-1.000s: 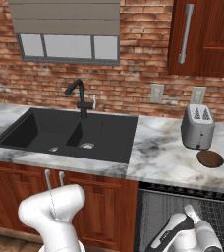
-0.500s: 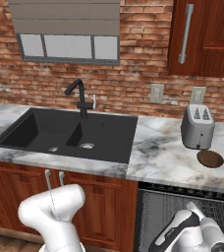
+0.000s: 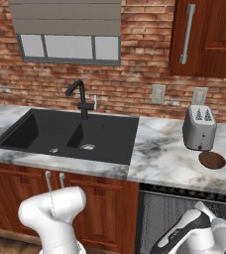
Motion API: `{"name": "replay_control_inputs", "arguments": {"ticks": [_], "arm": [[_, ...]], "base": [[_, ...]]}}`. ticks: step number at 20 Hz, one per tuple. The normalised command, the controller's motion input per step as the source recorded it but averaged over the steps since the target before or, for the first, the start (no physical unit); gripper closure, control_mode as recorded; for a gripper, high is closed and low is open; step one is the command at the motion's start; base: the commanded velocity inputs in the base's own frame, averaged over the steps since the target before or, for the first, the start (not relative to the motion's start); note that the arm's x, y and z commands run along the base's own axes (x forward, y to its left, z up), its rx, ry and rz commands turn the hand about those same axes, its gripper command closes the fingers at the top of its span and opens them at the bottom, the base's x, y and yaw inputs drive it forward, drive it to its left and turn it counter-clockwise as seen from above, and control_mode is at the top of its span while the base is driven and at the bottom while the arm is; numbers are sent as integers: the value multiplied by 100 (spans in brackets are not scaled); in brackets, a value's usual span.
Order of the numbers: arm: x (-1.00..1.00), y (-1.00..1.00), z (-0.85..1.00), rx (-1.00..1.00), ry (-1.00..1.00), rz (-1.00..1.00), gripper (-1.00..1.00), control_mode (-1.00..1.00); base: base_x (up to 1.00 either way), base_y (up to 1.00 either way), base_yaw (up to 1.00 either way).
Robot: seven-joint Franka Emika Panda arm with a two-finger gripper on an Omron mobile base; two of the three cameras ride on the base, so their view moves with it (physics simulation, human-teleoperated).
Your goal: Pick up the cup and bowl from the counter, place them in the dishwasher, and close the dishwasher door.
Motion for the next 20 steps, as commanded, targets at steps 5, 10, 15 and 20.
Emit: {"name": "replay_control_inputs", "arguments": {"ticks": [5,10,15,20], "arm": [[-12,-5,42,18,0,0,-100,-100],[-11,-1,40,39,0,-3,-100,-100],[-5,0,43,22,0,-3,-100,-100],[-2,0,57,2,0,-2,-100,-100]], "base": [[0,0,0],[0,0,0],[0,0,0],[0,0,0]]}}
